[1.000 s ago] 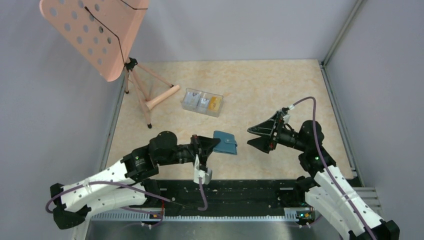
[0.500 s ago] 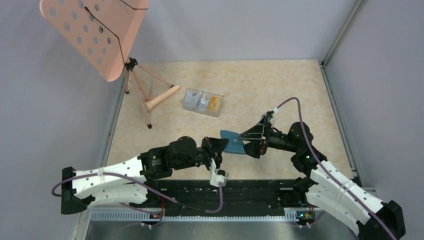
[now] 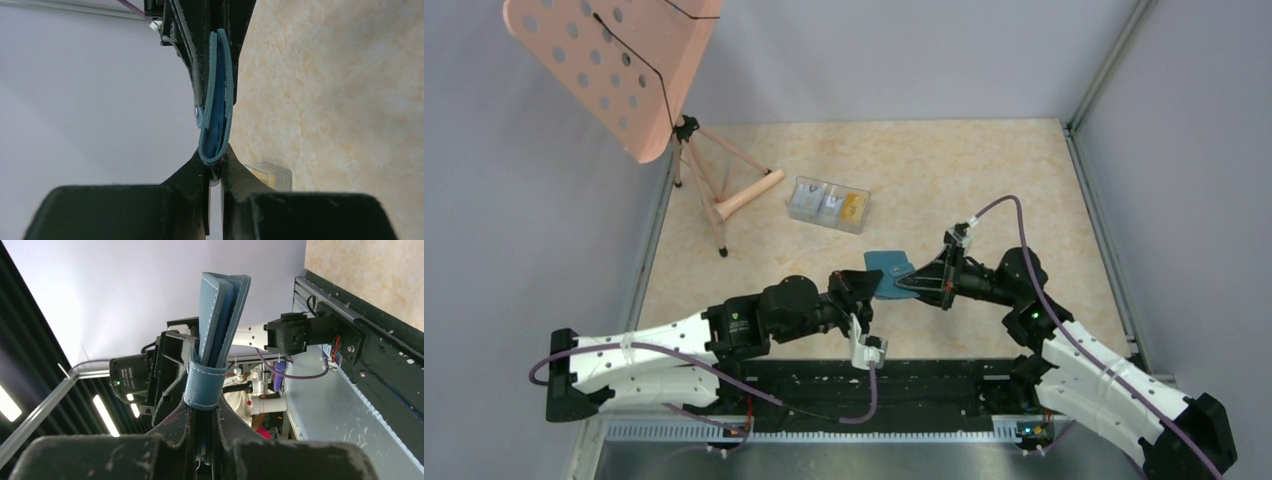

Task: Put the credit cards into the card holder
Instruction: Open the card holder at the center of the board.

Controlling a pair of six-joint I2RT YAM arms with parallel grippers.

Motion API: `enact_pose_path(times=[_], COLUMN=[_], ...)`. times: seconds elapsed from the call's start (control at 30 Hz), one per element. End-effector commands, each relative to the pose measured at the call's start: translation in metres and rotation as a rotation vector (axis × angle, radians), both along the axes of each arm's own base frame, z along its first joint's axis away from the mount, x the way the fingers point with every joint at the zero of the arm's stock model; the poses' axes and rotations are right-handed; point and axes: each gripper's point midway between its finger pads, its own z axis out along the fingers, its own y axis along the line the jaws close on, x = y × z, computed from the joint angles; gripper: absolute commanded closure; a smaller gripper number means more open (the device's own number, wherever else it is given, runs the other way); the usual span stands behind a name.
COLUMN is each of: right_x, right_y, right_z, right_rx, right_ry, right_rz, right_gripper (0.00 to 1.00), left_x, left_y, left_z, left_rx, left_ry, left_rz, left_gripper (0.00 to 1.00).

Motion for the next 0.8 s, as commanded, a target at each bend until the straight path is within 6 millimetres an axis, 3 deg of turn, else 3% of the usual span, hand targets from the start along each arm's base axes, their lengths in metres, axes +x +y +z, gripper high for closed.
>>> enact_pose_path(times=[0.0, 0.03, 0.07, 0.1, 0.2, 0.33, 0.53, 0.63, 0.77], right_x=[-0.001, -0.001, 0.000, 0.001, 0.004, 0.002, -0.005, -0.009, -0.012], right_y=[0.001, 0.000, -0.001, -0.003, -0.013, -0.029, -0.050, -0.055, -0.059], right_z=[0.020, 0.017, 0.016, 0.015, -0.005, -0.023, -0.045, -0.050, -0.054], right_rx=[-0.016, -0.048, -0.078, -0.112, -0.244, -0.346, -0.448, -0.445, -0.431], right_ry=[-0.134, -0.149, -0.166, -0.194, -0.207, -0.241, -0.255, -0.265, -0.272], right_rz=[-0.006, -0.007, -0.019, -0.034, -0.079, -0.131, -0.181, -0.197, -0.211], right_gripper=[1.00, 1.00, 1.00, 1.00, 1.00, 1.00, 1.00, 1.00, 1.00], left_x=[-0.012, -0.014, -0.017, -0.018, -0.022, -0.022, -0.036, -0.039, -0.039], left_y=[-0.008, -0.008, -0.008, -0.009, -0.016, -0.023, -0.040, -0.048, -0.047], left_z=[0.022, 0.021, 0.020, 0.019, 0.017, 0.000, -0.029, -0.033, -0.025], left_rx=[-0.123, -0.144, -0.176, -0.220, -0.420, -0.621, -0.679, -0.672, -0.741], left_ry=[0.062, 0.098, 0.152, 0.224, 0.565, 1.051, 1.512, 1.786, 2.115], left_rz=[-0.031, -0.027, -0.024, -0.010, 0.083, 0.316, 0.524, 0.507, 0.320], left_gripper=[0.77, 0.60, 0.18, 0.03, 0.01, 0.01, 0.01, 0.01, 0.01])
